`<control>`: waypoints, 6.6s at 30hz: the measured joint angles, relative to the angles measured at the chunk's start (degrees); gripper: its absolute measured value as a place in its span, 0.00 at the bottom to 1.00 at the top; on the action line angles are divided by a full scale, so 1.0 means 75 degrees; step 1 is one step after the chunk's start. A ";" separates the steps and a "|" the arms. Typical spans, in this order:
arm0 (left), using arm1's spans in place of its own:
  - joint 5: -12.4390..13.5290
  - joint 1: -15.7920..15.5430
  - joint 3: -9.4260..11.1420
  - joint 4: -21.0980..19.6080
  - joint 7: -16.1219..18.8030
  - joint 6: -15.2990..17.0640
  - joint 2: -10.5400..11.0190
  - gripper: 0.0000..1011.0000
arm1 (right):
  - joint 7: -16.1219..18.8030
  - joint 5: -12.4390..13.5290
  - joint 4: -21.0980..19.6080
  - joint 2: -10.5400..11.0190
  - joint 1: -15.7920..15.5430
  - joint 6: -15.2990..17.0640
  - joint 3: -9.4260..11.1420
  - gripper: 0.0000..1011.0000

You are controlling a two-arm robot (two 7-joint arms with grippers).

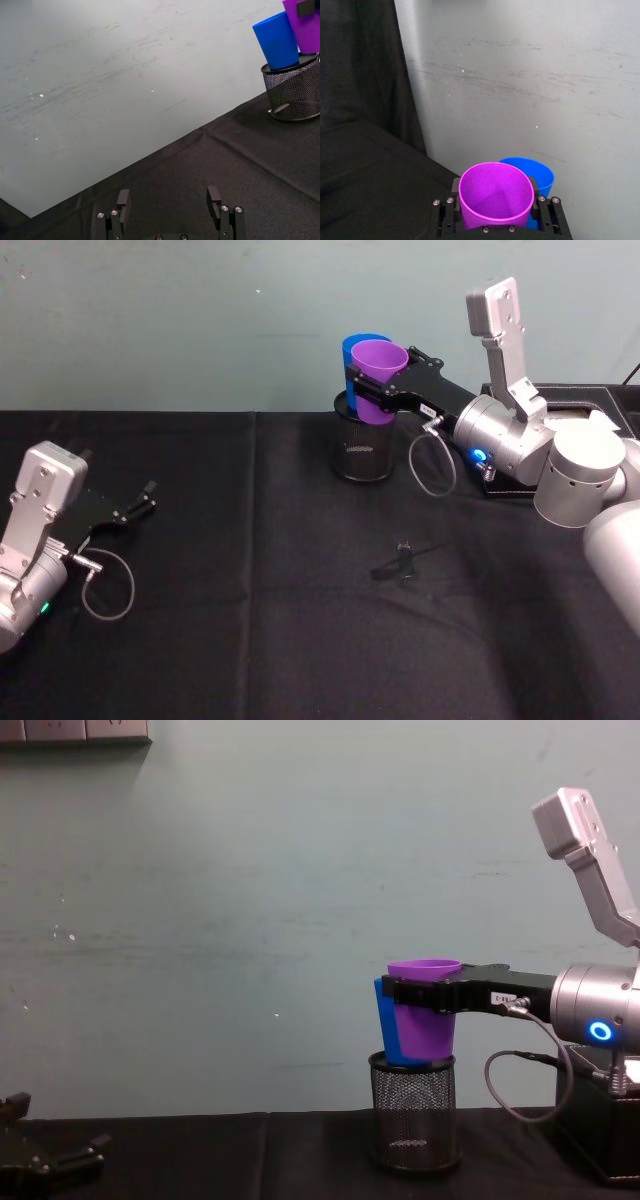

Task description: Pick up one cup with a gripper and tap it against the other cup.

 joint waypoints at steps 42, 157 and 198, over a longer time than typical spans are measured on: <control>0.0000 0.0000 0.0000 0.0000 0.0000 0.0000 0.0000 0.99 | -0.0001 0.0000 -0.0007 0.0004 -0.0004 0.0000 0.0000 0.74; 0.0000 0.0000 0.0000 0.0000 0.0000 0.0000 0.0000 0.99 | -0.0174 -0.0184 -0.2202 0.0594 -0.1398 0.0015 -0.0118 0.74; 0.0000 0.0000 0.0000 0.0000 0.0000 0.0000 0.0000 0.99 | -0.1074 -0.0646 -0.3454 0.0821 -0.4443 -0.0909 0.0367 0.74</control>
